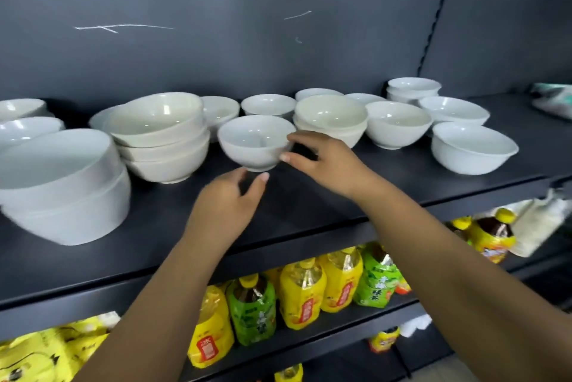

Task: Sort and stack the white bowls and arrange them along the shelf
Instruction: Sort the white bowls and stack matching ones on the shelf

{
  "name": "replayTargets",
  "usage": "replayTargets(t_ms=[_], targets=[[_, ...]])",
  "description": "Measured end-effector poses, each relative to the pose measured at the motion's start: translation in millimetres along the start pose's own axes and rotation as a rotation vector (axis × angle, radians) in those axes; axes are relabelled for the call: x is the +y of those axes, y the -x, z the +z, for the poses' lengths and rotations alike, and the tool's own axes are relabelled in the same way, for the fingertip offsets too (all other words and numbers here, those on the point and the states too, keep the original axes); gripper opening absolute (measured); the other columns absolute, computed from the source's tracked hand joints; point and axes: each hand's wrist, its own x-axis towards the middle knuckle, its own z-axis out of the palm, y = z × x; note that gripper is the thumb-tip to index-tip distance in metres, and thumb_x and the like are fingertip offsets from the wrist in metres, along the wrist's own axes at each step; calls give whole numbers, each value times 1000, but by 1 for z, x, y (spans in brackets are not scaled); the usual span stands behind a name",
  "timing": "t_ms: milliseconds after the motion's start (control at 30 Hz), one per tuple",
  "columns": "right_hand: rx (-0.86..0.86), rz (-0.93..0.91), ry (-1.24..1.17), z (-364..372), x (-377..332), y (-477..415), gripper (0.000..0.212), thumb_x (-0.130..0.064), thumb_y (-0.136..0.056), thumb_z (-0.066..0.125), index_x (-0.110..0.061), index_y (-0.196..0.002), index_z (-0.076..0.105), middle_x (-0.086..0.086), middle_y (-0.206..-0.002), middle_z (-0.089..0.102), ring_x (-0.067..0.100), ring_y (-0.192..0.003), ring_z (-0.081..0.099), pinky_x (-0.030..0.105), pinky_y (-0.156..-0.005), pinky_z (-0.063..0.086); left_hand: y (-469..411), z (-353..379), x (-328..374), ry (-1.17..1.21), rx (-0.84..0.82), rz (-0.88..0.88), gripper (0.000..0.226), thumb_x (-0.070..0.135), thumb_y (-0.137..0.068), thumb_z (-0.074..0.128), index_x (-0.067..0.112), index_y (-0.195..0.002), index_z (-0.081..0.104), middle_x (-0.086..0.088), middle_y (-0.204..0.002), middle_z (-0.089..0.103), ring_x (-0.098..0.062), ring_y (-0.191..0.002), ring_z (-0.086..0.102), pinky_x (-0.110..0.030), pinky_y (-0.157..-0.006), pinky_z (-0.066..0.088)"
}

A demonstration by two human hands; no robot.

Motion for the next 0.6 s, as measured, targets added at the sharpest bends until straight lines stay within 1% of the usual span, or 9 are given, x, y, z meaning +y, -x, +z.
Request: replayTargets(t_ms=[33, 133, 200, 267, 333, 400, 433, 500, 600], targets=[[32, 17, -17, -4, 6, 5, 45, -30, -88, 60, -10, -127, 54, 3, -132, 55, 15, -121, 48, 15, -98, 32, -2, 2, 1, -13, -7, -9, 35, 37, -92, 50, 11, -112, 62, -9, -113, 65, -24, -107, 56, -25, -79, 35], [214, 132, -6, -23, 28, 27, 41, -28, -86, 63, -9, -122, 58, 2, -127, 59, 15, -117, 52, 6, -87, 29, 0, 15, 10, -40, -88, 15, 46, 41, -91, 49, 13, -127, 54, -6, -128, 58, -21, -119, 50, -25, -90, 34], [389, 204, -9, -39, 48, 43, 36, -24, -85, 65, -8, -117, 62, 4, -122, 61, 16, -115, 53, 8, -89, 31, 5, 27, 20, -51, -167, 87, 49, 41, -91, 48, 14, -132, 50, -2, -135, 53, -18, -124, 46, -25, -97, 32], [560, 286, -35, -54, 64, 59, 33, -22, -84, 65, -9, -114, 63, 2, -120, 61, 14, -114, 53, 11, -91, 32, 9, 42, 29, -66, -240, 178, 51, 40, -92, 48, 13, -135, 47, -2, -139, 49, -16, -128, 42, -25, -103, 29], [693, 361, -7, -65, 79, 74, 33, -21, -85, 65, -9, -116, 61, -2, -118, 58, 10, -109, 51, 8, -88, 31, 7, 56, 37, -82, -282, 255, 51, 40, -92, 48, 12, -135, 46, -3, -140, 48, -16, -129, 41, -25, -104, 28], [802, 400, 72, -76, 95, 84, 39, -20, -85, 64, -8, -121, 57, -1, -124, 54, 10, -112, 47, 13, -91, 31, 3, 69, 44, -84, -296, 309, 51, 39, -91, 49, 12, -134, 48, -3, -139, 49, -16, -129, 42, -26, -104, 28], [837, 423, 105, -79, 104, 87, 44, -20, -85, 65, -7, -125, 53, 3, -130, 51, 14, -119, 45, 17, -96, 31, 2, 73, 48, -82, -298, 330, 50, 39, -91, 50, 12, -133, 49, -3, -138, 50, -16, -128, 42, -26, -104, 29], [859, 515, 115, -91, 123, 92, 58, -23, -83, 66, -5, -133, 42, 8, -141, 40, 20, -132, 34, 23, -104, 24, 3, 83, 60, -72, -313, 343, 49, 38, -91, 50, 12, -132, 50, -2, -138, 50, -15, -128, 42, -24, -103, 29], [807, 576, 47, -102, 141, 92, 76, -29, -80, 69, -6, -141, 28, 6, -148, 28, 19, -138, 24, 23, -108, 19, 1, 89, 70, -50, -342, 332, 46, 37, -92, 49, 13, -132, 50, 0, -139, 49, -13, -128, 42, -18, -98, 28]])
